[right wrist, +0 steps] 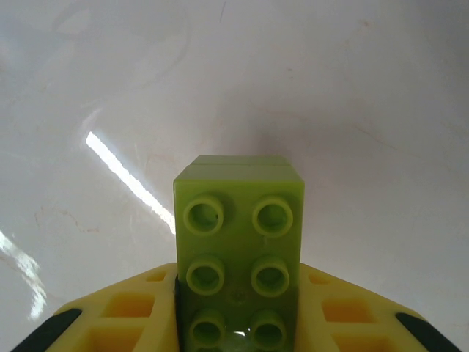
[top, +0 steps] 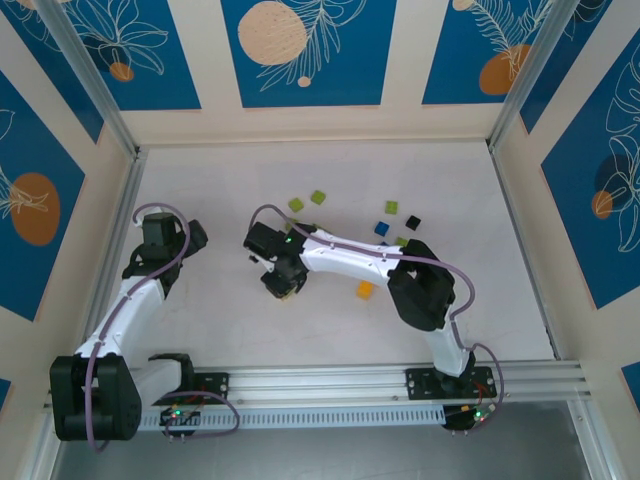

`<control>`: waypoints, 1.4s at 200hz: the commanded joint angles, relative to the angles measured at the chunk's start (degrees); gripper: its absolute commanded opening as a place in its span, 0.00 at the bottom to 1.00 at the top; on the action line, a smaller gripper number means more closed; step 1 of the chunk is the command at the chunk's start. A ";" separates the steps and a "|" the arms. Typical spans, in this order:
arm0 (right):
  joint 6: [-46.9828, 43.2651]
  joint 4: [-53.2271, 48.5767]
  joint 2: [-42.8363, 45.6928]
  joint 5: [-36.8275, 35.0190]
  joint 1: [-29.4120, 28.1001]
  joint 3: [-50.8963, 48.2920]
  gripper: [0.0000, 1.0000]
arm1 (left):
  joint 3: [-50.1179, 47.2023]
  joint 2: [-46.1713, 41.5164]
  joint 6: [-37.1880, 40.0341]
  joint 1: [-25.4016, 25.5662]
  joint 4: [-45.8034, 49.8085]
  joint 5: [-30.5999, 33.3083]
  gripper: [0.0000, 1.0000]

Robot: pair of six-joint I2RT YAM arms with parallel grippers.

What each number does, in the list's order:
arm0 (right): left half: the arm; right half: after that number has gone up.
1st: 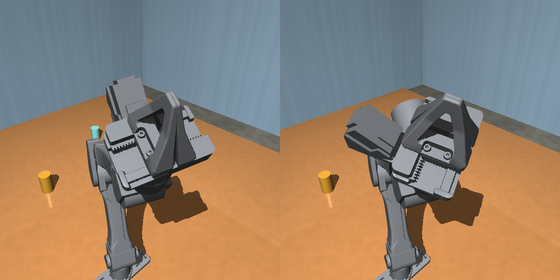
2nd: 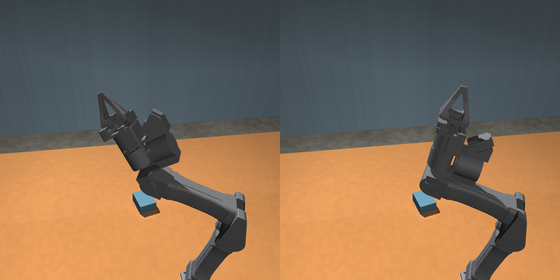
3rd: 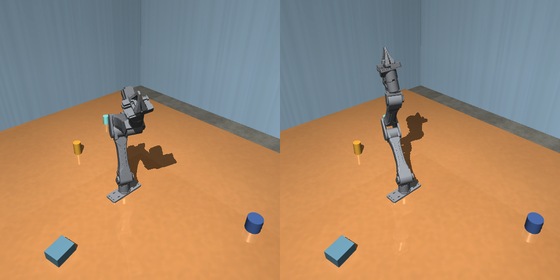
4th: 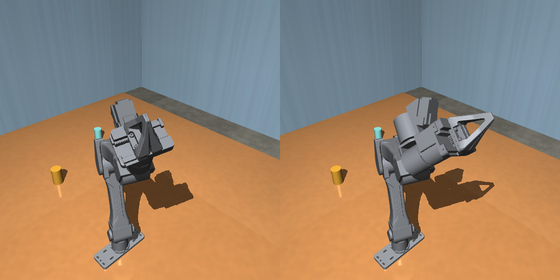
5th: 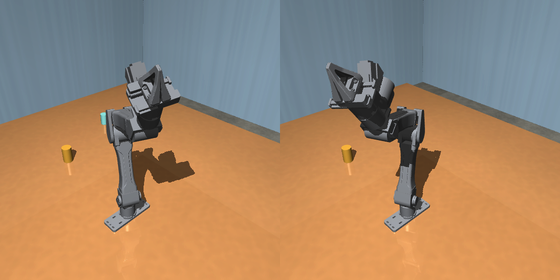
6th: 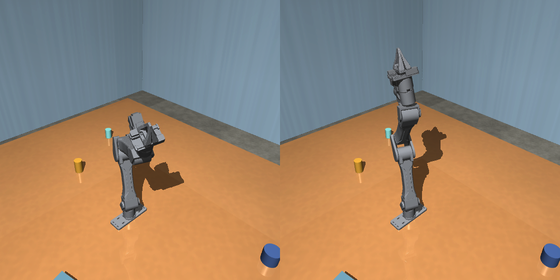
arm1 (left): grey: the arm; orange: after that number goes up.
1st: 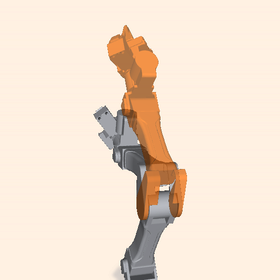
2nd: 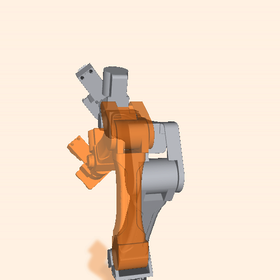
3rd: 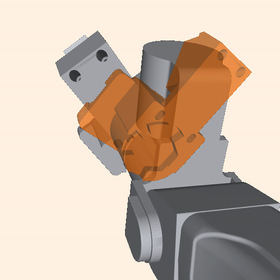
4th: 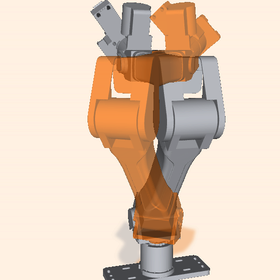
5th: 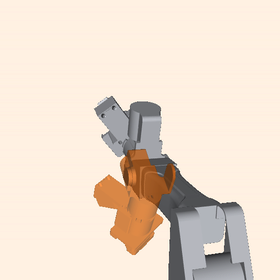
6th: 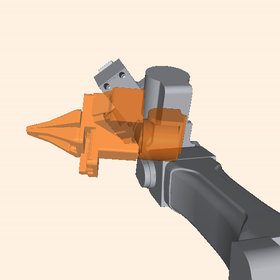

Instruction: Assemble a carrot with lego

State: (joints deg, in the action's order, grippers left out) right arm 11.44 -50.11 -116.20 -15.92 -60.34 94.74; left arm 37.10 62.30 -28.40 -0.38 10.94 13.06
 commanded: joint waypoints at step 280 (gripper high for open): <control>-5.71 -1.12 22.83 -1.25 6.19 -6.99 0.74 | -1.06 2.56 2.86 1.04 -11.60 -14.39 0.99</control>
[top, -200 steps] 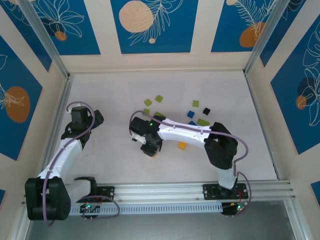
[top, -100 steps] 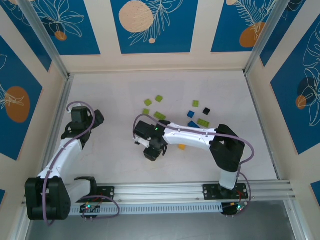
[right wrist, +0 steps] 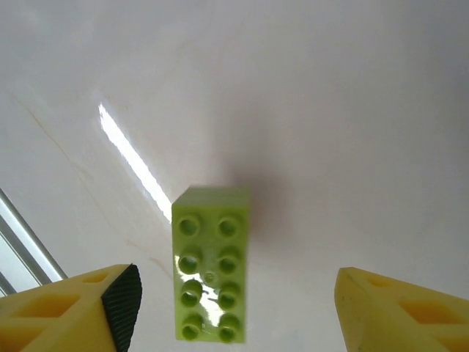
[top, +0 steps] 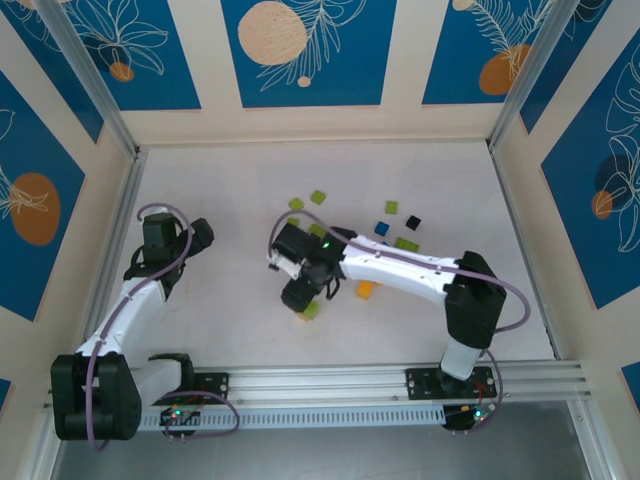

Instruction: Assemble a carrot with lego

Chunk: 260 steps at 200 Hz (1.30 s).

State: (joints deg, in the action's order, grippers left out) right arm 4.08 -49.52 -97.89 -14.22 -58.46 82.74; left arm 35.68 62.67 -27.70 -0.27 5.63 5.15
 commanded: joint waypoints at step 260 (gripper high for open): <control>9.37 0.45 4.35 3.54 27.70 0.75 0.66 | 32.53 46.56 20.48 32.06 1.08 10.32 0.72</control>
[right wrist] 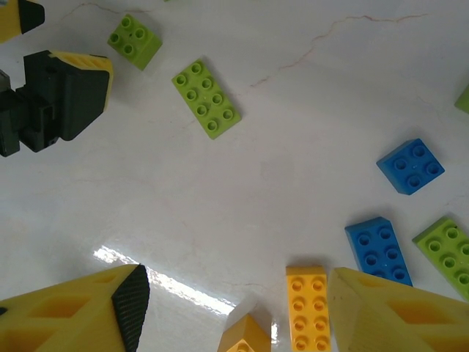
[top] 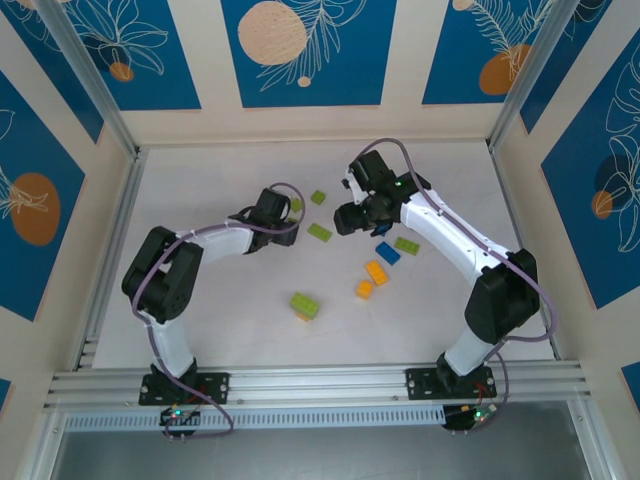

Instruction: Assemble a carrot with lego

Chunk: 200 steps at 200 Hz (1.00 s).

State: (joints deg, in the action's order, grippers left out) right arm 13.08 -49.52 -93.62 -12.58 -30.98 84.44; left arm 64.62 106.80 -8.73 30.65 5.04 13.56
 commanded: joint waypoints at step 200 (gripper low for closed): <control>0.20 0.76 -0.94 2.36 0.26 -2.27 0.62 | 9.52 10.41 3.64 3.10 2.21 2.02 0.47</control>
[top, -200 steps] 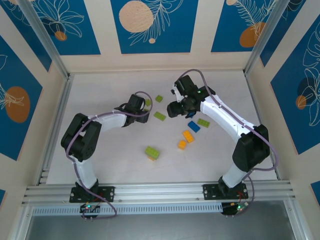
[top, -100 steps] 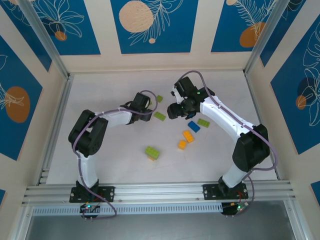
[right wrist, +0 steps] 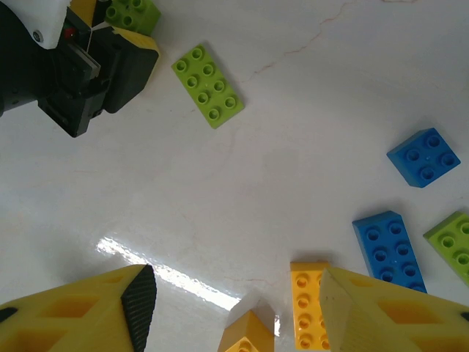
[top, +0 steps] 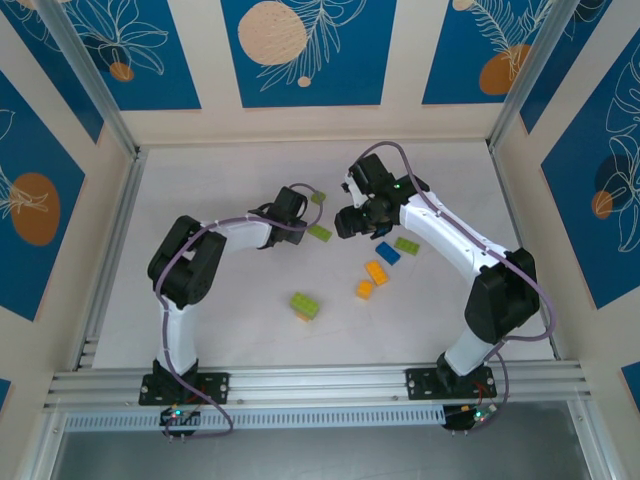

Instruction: Assemble a carrot with lego

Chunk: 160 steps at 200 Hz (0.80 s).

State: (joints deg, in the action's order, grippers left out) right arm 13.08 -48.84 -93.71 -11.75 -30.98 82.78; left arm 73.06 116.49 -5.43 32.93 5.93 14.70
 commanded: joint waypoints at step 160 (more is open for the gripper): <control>-0.34 1.81 0.24 2.07 0.22 -5.49 0.60 | -11.98 -21.92 0.69 5.08 6.97 -11.10 0.33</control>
State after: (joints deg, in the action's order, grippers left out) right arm 13.04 -47.64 -93.95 -11.53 -30.98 78.54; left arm 62.11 97.01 -5.41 35.53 9.67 7.64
